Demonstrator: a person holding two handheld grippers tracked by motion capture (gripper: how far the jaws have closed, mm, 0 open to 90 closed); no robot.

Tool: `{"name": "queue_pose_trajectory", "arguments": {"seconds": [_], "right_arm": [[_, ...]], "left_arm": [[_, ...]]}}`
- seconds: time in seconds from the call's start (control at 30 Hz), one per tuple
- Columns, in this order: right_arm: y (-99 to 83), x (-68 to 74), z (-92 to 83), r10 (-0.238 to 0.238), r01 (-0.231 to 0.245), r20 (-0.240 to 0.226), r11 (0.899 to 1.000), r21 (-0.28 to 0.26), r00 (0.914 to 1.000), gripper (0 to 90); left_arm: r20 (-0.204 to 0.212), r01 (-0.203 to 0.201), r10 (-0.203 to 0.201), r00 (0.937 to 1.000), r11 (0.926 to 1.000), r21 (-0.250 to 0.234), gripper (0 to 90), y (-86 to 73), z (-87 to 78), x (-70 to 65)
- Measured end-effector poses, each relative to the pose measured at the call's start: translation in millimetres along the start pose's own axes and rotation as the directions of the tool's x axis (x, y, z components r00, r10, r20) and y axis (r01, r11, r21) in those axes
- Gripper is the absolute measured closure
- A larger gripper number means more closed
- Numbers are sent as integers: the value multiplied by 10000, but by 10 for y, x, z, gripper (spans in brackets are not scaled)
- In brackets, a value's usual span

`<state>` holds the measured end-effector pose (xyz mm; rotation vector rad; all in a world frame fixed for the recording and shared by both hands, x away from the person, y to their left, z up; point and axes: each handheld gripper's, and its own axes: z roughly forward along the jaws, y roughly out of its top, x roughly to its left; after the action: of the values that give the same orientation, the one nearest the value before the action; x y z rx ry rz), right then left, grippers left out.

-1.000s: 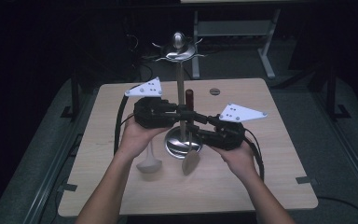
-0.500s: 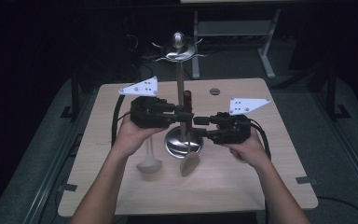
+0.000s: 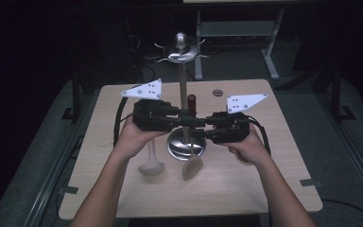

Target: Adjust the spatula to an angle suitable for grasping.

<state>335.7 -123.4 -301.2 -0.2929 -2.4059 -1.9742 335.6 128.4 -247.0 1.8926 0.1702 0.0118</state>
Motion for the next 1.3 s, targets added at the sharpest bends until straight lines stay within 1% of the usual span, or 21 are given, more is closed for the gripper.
{"name": "queue_pose_trajectory", "arguments": {"seconds": [0.1,0.17,0.3,0.57,0.77,0.8,0.83,0.87,0.93,0.97,1.0,1.03,1.07,1.1,1.13,1.17,1.2,1.23,1.27,1.3], "right_arm": [[2,-1,10,-35,35,-113,10000,16,9999,660],[3,-2,11,-46,47,-172,10000,10,9998,668],[4,-5,9,-86,86,-237,10000,0,9997,689],[4,-4,13,-174,172,-382,9998,-44,9991,721],[23,30,19,-315,315,-140,9995,-3,9994,734],[34,48,24,-284,283,67,9996,8,9996,735],[37,55,25,-291,291,137,9996,54,9995,736],[43,67,29,-329,328,264,9995,50,9991,737],[45,74,31,-329,328,353,9995,35,9988,737],[51,95,41,-343,340,645,9994,63,9973,737],[51,95,41,-343,340,645,9994,63,9973,737],[53,102,53,-332,322,878,9994,125,9956,737],[53,103,59,-330,316,984,9994,156,9946,737],[52,101,64,-330,314,1070,9994,165,9937,737],[50,101,69,-279,260,1194,9995,173,9925,737],[48,99,72,-237,216,1318,9996,173,9910,737],[45,96,73,-224,208,1430,9997,123,9895,737],[45,93,73,-178,165,1502,9998,97,9885,738],[46,87,72,-146,137,1592,9999,73,9871,738],[47,83,73,-130,128,1695,9999,21,9854,738]], "left_arm": [[44,-43,43,10000,10000,4,736,0,7,-4],[130,-9,8,9999,10000,44,736,-1,15,-3],[139,33,-34,9999,10000,56,736,-1,19,-3],[248,-68,67,9997,10000,34,736,-1,18,4],[307,-12,13,9995,10000,-41,734,-8,0,21],[267,-6,8,9996,10000,-68,733,-9,-4,24],[261,-10,12,9997,10000,-74,732,-10,-6,23],[165,3,0,9999,9999,-168,731,-15,-10,21],[112,39,-37,9999,9998,-201,729,-20,-14,21],[-35,88,-89,10000,9996,-262,722,-29,-15,22],[-35,88,-89,10000,9996,-262,718,-29,-15,22],[-102,130,-133,9999,9995,-294,704,-33,-16,21],[-213,153,-160,9996,9993,-342,691,-33,-23,22],[-213,153,-160,9996,9993,-342,685,-33,-23,22],[-525,184,-204,9984,9991,-369,673,-31,-27,11],[-713,208,-235,9972,9990,-388,661,-31,-27,-1],[-713,208,-235,9972,9990,-388,653,-31,-27,-1],[-1012,207,-241,9946,9992,-346,637,-33,-17,-23],[-1012,207,-241,9946,9992,-346,630,-33,-17,-23],[-1365,186,-230,9904,9993,-333,631,-40,-4,-40]]}}
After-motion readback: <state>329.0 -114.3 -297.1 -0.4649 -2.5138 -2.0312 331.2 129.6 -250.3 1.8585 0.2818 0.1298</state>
